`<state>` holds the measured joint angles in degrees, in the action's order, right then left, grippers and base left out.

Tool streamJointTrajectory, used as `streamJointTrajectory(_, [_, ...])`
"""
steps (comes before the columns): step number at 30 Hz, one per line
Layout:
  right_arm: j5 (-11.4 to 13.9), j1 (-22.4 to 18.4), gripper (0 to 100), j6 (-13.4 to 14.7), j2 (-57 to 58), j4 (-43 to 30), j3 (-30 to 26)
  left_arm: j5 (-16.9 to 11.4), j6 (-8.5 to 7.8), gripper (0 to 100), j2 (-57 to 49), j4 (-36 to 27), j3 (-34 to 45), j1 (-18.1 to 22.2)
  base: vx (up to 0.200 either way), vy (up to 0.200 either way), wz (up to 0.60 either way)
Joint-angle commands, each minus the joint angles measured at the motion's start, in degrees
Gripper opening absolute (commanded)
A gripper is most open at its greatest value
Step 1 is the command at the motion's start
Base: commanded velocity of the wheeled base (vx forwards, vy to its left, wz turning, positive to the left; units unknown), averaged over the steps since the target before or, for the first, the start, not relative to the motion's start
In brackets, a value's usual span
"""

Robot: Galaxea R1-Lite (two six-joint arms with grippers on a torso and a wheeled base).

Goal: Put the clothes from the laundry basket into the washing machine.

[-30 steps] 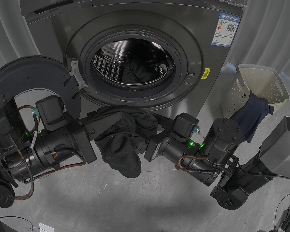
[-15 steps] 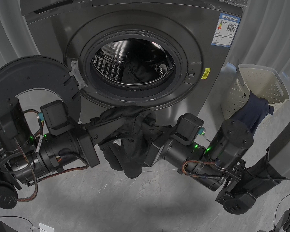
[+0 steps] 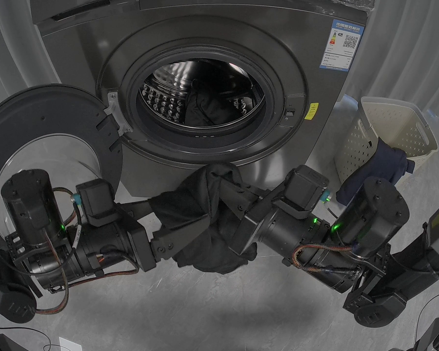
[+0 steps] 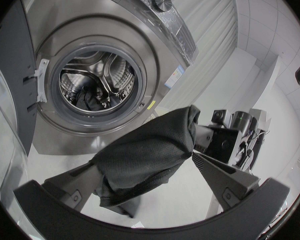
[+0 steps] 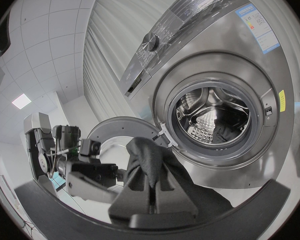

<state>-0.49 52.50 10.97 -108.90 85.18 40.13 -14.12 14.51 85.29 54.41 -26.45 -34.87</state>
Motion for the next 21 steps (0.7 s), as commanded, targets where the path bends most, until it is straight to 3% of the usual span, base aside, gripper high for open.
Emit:
streamJointTrajectory(1, [-0.2, -0.3, 0, 0.0, 1.1, -0.2, -0.2, -0.1, 0.08, 100, 0.9, 0.0, 1.8, 0.1, 0.0, 0.0, 0.0])
streamJointTrajectory(7, [-1.2, -1.3, 0, 0.0, 1.1, -0.6, 0.2, 0.0, -0.09, 100, 2.2, 0.0, 2.5, 0.1, 0.0, 0.0, 0.0])
streamJointTrajectory(16, [-1.5, -2.4, 0, 0.1, 1.3, -0.9, 3.1, -0.1, -1.85, 100, 4.2, 1.0, 7.2, -0.6, 0.0, 0.0, 0.0])
streamJointTrajectory(21, [-1.7, -2.4, 0, 0.1, 1.4, -0.9, 4.5, 0.1, -4.22, 100, 8.3, 2.4, 7.7, 0.2, 0.0, 0.0, 0.0])
